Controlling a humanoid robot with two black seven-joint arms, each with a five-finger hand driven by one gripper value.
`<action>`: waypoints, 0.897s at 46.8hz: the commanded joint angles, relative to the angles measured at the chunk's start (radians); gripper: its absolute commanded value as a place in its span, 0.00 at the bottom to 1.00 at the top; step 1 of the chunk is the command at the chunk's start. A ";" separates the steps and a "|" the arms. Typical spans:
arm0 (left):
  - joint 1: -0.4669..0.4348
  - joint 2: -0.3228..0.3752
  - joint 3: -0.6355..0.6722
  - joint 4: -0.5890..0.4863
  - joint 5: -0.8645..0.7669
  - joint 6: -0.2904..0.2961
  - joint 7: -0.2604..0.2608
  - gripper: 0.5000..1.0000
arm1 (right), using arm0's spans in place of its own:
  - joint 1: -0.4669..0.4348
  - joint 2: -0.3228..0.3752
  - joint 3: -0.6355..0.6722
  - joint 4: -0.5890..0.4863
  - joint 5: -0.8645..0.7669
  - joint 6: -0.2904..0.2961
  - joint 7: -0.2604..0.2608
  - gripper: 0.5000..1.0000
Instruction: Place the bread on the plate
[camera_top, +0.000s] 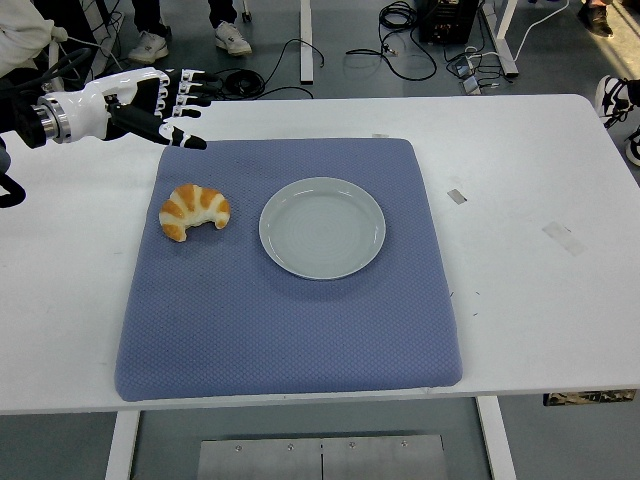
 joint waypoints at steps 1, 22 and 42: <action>-0.027 0.001 0.055 -0.016 0.005 0.021 0.013 0.97 | 0.000 0.000 0.000 -0.001 0.000 0.000 0.000 1.00; -0.205 0.048 0.400 -0.162 0.077 0.130 0.036 0.97 | 0.000 0.000 0.000 -0.001 0.000 0.000 0.000 1.00; -0.235 0.088 0.560 -0.306 0.143 0.329 0.106 0.96 | -0.002 0.000 0.000 0.000 0.000 0.000 0.000 1.00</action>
